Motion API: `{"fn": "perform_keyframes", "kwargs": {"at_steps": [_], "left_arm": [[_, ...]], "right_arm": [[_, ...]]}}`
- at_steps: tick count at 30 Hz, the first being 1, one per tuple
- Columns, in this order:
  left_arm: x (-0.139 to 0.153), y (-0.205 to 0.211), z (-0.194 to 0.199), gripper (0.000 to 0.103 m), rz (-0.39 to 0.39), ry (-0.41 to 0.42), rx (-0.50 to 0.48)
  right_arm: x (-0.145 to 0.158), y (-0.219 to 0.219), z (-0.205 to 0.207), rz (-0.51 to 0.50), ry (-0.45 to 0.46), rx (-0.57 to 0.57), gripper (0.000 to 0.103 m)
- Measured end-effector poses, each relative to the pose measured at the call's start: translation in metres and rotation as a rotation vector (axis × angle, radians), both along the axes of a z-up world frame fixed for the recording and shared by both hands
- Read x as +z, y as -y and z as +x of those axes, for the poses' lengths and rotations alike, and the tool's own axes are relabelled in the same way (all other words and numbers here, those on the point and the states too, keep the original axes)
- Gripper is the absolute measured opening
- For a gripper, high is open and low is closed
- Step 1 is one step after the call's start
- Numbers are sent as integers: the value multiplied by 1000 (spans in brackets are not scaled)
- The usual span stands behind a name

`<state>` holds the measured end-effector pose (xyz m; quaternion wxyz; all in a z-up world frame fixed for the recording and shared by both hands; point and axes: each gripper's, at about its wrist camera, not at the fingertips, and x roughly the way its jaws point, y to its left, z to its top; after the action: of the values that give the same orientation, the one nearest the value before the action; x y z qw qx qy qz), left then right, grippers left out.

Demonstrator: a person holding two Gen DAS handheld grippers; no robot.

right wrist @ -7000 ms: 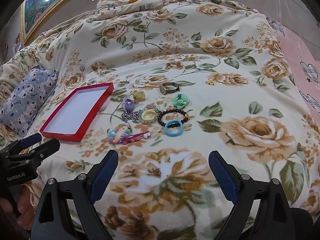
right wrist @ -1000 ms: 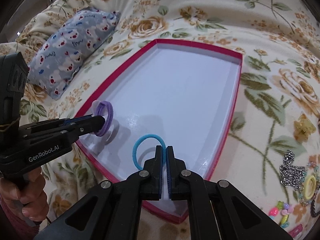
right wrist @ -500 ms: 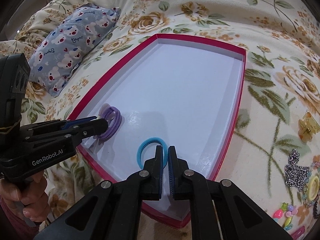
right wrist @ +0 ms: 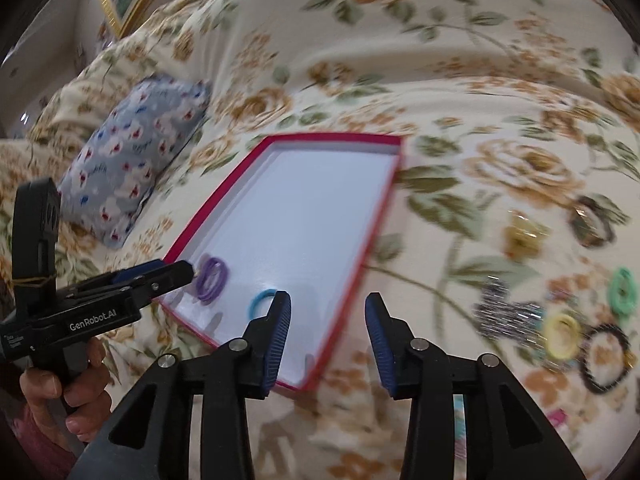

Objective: Organize jewelry
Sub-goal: 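Carry both hair ties into the white box and open both tools, then grasp the gold hair clip with the left tool while the right tool grasps the watch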

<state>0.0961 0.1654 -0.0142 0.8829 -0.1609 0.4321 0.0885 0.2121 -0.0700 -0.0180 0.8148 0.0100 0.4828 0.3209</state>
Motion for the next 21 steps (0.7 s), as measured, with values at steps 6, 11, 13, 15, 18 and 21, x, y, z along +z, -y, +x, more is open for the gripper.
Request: {"fn": "perform_keyframes", "kwargs": {"at_steps": [6,11,13,15,18,21], "left_arm": [[6,23,2,65,-10,3,-50],[13,45,8,65,-17,5,-102],[17,54,11,66,-11,8,-122],[20,62,14,66,-6,12,-142],[24,75,20,67,3,18,-170],[26,84,26,68,10,18,-190]], "right_arm": [[7,46,3,-9,14,-92,41],[14,81,6,-12,30,-156,41],[16,95,8,-15,35,-183,41],[17,106,9,-15,38,-204,41],[18,124,10,-16,47,-235,41],[18,139,13,-19,45,-263,41]]}}
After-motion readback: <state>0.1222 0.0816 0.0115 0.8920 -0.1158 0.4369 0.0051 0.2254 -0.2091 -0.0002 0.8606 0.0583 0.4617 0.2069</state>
